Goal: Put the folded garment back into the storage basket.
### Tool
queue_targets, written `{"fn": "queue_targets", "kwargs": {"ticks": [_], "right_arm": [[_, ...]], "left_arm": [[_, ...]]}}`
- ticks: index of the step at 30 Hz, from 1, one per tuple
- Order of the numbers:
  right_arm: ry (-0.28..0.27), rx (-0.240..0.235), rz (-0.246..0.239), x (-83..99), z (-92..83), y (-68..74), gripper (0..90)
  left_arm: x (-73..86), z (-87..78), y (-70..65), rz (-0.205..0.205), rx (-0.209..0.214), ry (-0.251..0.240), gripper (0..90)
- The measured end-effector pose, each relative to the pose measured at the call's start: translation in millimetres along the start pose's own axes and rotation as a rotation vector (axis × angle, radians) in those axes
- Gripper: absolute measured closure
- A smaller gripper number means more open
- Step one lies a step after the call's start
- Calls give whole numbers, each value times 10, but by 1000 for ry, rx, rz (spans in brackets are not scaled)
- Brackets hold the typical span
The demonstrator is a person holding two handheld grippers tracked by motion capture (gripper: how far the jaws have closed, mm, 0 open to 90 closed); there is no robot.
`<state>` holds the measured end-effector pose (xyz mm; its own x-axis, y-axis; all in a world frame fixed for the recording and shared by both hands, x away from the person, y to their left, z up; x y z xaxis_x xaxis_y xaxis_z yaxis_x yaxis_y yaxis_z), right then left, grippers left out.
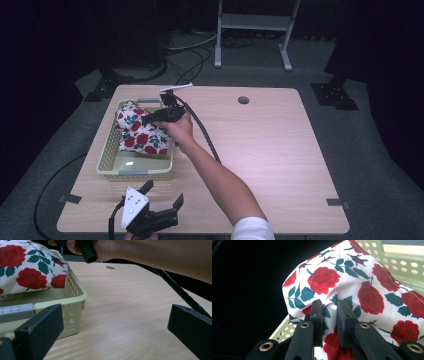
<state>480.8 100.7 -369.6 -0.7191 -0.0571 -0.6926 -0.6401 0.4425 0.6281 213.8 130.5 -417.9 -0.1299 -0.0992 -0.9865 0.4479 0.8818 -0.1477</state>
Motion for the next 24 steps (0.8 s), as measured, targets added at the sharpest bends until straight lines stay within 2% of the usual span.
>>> {"fn": "queue_targets", "kwargs": {"ticks": [20,22,24], "right_arm": [[15,22,3,69,88,-60,766],[20,27,11,79,100,-68,749],[21,42,6,86,107,-88,686]], "left_arm": [[-5,-3,11,-1,-3,-3,0],[-6,-3,12,-2,-4,-3,0],[-9,-6,17,-2,-5,-5,0]]}}
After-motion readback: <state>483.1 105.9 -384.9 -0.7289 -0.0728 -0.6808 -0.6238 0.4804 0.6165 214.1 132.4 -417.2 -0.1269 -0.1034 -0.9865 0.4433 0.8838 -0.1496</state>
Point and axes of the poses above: each handheld gripper's, and its own axes: z roughly forward along the jaws, x roughly out of its underside, y roughly to its left, the point moved 4 cm from there along z, roughly forward along the jaws, and after that the axes turned 10 degrees about -y, right-handed, at the moved point
